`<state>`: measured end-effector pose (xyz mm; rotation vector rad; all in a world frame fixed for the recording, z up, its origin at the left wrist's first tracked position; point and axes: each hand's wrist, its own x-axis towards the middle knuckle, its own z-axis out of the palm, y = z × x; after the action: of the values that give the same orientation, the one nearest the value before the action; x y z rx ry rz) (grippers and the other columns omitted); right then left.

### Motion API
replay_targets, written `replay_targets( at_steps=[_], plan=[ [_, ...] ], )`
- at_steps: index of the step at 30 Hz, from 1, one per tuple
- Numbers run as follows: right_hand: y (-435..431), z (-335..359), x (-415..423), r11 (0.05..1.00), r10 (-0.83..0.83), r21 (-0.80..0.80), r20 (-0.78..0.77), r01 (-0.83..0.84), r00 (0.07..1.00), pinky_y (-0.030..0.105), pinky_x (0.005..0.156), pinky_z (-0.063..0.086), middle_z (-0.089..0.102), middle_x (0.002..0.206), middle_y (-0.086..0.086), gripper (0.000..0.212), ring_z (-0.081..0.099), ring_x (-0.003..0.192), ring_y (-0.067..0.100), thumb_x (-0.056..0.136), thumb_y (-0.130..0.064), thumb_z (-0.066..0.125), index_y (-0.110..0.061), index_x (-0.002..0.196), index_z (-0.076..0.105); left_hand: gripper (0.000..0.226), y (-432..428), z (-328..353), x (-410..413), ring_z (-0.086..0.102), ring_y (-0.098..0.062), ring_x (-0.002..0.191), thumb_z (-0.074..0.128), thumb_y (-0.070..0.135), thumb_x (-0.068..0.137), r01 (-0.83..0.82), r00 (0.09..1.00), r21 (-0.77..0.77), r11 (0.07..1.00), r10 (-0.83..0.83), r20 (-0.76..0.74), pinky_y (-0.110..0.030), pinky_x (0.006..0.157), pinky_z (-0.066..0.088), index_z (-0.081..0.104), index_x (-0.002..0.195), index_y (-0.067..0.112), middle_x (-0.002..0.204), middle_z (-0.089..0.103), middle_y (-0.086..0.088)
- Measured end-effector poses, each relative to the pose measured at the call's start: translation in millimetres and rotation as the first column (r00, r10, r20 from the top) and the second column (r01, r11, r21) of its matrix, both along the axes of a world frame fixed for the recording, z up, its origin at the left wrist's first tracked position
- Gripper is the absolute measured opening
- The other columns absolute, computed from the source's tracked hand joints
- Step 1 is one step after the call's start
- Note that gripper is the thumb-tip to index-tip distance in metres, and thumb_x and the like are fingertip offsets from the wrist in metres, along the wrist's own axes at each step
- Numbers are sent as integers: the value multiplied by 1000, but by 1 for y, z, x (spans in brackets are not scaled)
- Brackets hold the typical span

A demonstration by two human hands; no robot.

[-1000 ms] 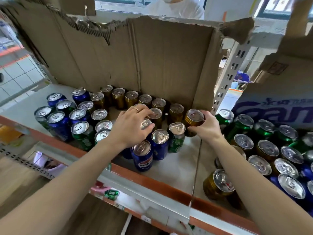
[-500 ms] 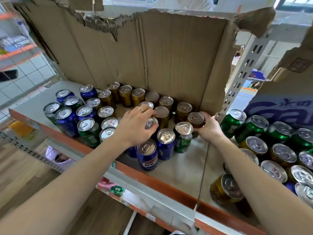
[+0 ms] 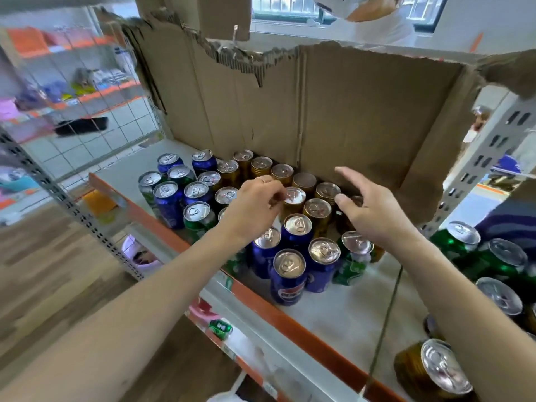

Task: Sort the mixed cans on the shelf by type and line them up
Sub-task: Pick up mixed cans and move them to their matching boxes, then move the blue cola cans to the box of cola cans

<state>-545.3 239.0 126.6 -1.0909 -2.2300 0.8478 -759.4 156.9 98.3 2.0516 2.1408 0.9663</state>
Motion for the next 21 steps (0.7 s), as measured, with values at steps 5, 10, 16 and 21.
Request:
replay_targets(
  at_steps=[5, 10, 16, 21],
  plan=[
    [-3, 5, -45, 997, 71, -24, 43, -70, 997, 28, 106, 37, 47, 148, -8, 55, 47, 130, 13, 97, -24, 59, -31, 148, 40, 13, -10, 6, -38, 62, -17, 86, 71, 26, 89, -65, 997, 7, 998, 65, -40, -40, 76, 54, 70, 97, 16, 95, 66, 3],
    [2, 7, -99, 987, 158, 8, 104, -159, 982, 17, 101, 32, 43, 151, -8, 55, 37, 135, 6, 97, -24, 59, -28, 148, 40, 26, -12, 8, -93, 60, -16, 97, 64, 39, 92, -150, 986, -28, 988, 148, -80, -34, 80, 48, 67, 108, 19, 106, 65, 5],
    [11, 1, -183, 986, 150, 42, 188, -160, 971, 18, 106, 24, 41, 150, -12, 55, 34, 139, 8, 97, -26, 58, -27, 149, 39, 30, -4, 7, -184, 61, -22, 98, 61, 43, 90, -166, 984, -49, 985, 162, -71, -33, 80, 45, 69, 107, 20, 108, 65, 4],
    [15, 1, -260, 992, 113, 23, 228, -121, 967, 21, 109, 25, 44, 151, -8, 54, 37, 140, 11, 97, -28, 59, -27, 148, 41, 24, 5, 8, -270, 62, -27, 91, 64, 40, 90, -135, 989, -75, 988, 130, -69, -41, 79, 51, 68, 104, 21, 106, 63, 3]
  ],
)
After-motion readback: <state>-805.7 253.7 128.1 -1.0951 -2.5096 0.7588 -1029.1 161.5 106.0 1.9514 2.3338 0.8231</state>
